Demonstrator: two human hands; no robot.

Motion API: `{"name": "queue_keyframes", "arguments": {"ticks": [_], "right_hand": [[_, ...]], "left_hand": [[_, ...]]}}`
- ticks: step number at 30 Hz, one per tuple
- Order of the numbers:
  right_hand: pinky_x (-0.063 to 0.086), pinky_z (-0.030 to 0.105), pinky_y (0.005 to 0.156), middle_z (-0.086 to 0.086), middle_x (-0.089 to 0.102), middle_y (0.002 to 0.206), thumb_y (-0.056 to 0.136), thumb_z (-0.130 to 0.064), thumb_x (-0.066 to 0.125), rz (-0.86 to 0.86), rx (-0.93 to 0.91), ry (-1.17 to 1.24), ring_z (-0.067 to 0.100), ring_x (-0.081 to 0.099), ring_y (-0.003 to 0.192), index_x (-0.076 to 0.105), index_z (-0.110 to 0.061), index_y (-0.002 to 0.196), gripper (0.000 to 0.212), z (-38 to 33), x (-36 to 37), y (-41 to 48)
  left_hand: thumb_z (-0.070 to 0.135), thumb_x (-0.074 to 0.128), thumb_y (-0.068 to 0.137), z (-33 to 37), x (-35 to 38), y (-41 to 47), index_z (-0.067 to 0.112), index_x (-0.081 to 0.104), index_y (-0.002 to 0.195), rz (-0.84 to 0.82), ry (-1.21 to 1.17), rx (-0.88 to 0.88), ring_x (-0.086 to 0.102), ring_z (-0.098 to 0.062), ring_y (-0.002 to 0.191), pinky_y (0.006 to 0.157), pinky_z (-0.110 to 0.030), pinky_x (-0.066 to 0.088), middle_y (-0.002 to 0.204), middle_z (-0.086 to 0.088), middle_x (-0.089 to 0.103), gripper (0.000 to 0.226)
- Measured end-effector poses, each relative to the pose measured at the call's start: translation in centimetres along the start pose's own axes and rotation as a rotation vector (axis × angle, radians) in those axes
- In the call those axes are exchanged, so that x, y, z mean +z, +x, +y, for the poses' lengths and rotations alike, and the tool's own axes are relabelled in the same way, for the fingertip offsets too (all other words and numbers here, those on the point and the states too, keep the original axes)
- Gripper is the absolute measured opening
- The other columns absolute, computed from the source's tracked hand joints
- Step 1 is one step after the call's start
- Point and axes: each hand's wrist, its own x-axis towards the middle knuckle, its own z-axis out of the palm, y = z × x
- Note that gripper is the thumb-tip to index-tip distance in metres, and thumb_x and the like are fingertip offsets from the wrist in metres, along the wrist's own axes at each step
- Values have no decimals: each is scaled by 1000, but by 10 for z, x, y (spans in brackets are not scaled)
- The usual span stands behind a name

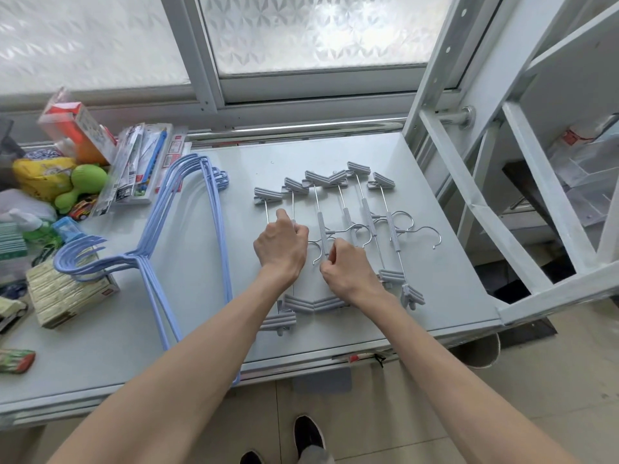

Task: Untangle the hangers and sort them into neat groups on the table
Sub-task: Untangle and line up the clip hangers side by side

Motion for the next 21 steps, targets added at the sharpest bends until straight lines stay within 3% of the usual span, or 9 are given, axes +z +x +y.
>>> {"name": "queue_keyframes", "arguments": {"ticks": [3, 6, 9, 11, 14, 16, 18, 21], "right_hand": [[37, 31, 66, 13, 58, 82, 86, -13, 47, -23, -25, -60, 32, 52, 77, 50, -9, 85, 6, 1, -2, 2], [50, 36, 72, 14, 65, 84, 85, -19, 50, -49, -79, -103, 35, 60, 83, 57, -8, 84, 13, 2, -7, 4], [50, 35, 72, 14, 68, 78, 90, -31, 52, 108, -64, -37, 32, 62, 79, 61, -11, 71, 28, 8, -23, 8], [44, 35, 69, 17, 64, 79, 90, -20, 51, 288, 1, -10, 34, 59, 80, 59, -8, 73, 22, 15, -38, 13], [39, 32, 66, 19, 55, 80, 79, -9, 51, 238, 174, -94, 35, 50, 76, 54, -6, 73, 8, 23, -51, 21], [39, 29, 66, 16, 53, 78, 75, -15, 54, 128, 223, -138, 33, 50, 73, 52, -8, 73, 7, 22, -47, 20], [41, 28, 67, 14, 53, 77, 74, -17, 58, 75, 207, -166, 33, 54, 75, 54, -10, 74, 7, 20, -41, 17], [40, 28, 66, 14, 51, 72, 74, -8, 57, 114, 202, -131, 34, 52, 74, 52, -10, 64, 11, 21, -37, 15]], "left_hand": [[29, 41, 97, 3, -1, 4, 9, 55, 109, 8, 72, -9, 67, -32, 88, 67, -31, 38, 97, -12, 70, 28], [30, 39, 97, 2, -1, 11, 11, 59, 105, 28, 194, 37, 67, -27, 87, 79, -34, 41, 95, -9, 72, 28], [30, 39, 96, -1, -2, 16, 13, 62, 100, 41, 272, 71, 66, -25, 86, 84, -35, 38, 92, -7, 72, 29], [33, 42, 96, 0, -2, 15, 12, 61, 105, 63, 306, 62, 61, -25, 96, 87, -36, 38, 98, -8, 70, 30], [40, 47, 93, 7, 0, 10, 11, 55, 121, 123, 223, 178, 50, -26, 114, 94, -38, 36, 119, -9, 61, 41], [44, 48, 93, 13, 6, 5, 17, 44, 139, 15, 124, 359, 38, -26, 131, 105, -40, 30, 139, -8, 48, 54], [49, 45, 94, 16, 15, 0, 27, 30, 149, -150, 184, 468, 20, -27, 144, 114, -44, 20, 155, -7, 28, 61], [44, 44, 94, 15, 25, -3, 28, 45, 137, -202, 256, 455, 18, -30, 144, 114, -50, 19, 158, -10, 20, 46]]}}
